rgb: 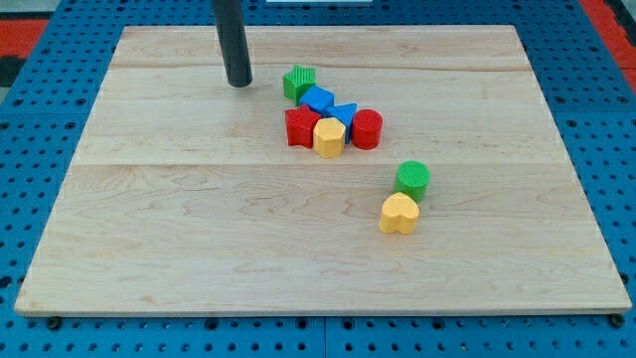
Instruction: Put the green star at the top of red circle
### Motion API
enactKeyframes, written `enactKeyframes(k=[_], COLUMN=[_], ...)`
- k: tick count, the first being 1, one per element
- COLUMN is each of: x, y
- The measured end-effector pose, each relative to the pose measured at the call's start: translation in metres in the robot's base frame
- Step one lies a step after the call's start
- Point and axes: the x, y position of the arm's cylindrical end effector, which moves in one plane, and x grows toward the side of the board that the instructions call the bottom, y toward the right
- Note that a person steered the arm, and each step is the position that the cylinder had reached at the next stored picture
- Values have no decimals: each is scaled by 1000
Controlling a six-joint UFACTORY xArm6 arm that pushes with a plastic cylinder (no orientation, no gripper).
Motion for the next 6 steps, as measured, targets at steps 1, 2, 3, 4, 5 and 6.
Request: enactKeyframes(k=[1,2,3,4,5,6], x=[0,0,0,0,0,9], y=[42,98,141,156,178,172])
